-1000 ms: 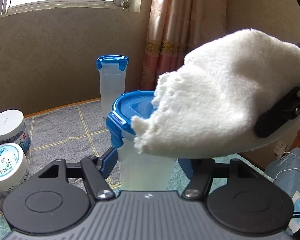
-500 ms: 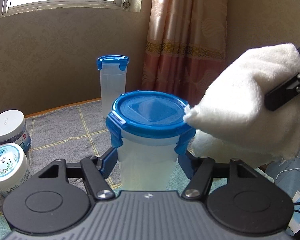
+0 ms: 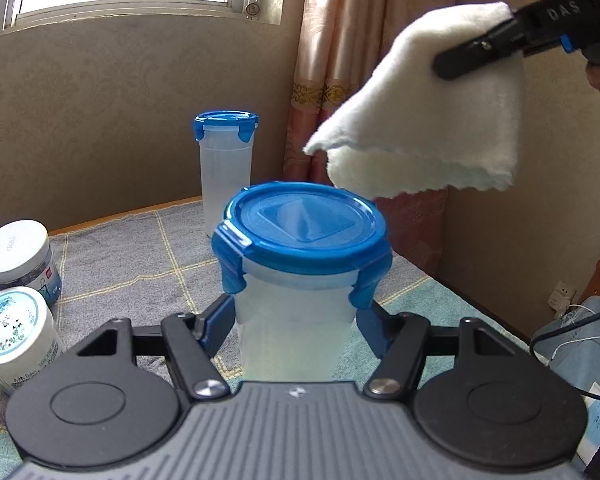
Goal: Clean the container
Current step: 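Press the cloth down onto the blue lid with the right tool while the left tool holds the cup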
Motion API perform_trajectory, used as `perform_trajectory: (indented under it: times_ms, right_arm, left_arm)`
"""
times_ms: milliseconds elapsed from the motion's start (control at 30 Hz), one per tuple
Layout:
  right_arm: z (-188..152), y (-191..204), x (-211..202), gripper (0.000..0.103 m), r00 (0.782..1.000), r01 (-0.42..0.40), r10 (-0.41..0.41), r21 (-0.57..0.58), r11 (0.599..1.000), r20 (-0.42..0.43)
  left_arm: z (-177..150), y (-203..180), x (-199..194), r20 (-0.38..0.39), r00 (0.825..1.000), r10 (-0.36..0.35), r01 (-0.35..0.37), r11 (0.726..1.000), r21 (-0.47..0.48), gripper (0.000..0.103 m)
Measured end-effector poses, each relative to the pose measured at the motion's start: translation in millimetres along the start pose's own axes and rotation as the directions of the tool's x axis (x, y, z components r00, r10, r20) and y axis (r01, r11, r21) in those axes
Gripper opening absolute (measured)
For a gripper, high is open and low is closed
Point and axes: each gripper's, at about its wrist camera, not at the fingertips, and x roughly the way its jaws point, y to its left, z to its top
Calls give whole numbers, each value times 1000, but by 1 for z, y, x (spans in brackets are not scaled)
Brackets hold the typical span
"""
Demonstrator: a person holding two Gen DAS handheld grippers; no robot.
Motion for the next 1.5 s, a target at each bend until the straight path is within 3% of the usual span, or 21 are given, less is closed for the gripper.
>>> perform_trajectory:
  times_ms: [200,467,933,1500]
  right_arm:
    - [17,25,34,21,1000,-15,16,-48,999,21]
    - [3,67,67,21,991,-122,117,-84,989,-62]
    - [-18,92,53,23,962,-249,234,-97,964,-141]
    - [-52,84,13,23,957,-238,208,-136,962,-203]
  left_arm:
    - [0,1,-1,-3,1000,-1,1,1000,-3,66]
    - [-1,-4,7,2,1000,19,-19,1000,-23,66]
    - [-19,16,17,2,1000,7,-7,1000,-29,67]
    - [-54,46,32,-1,1000,10,-10,1000,-21,67]
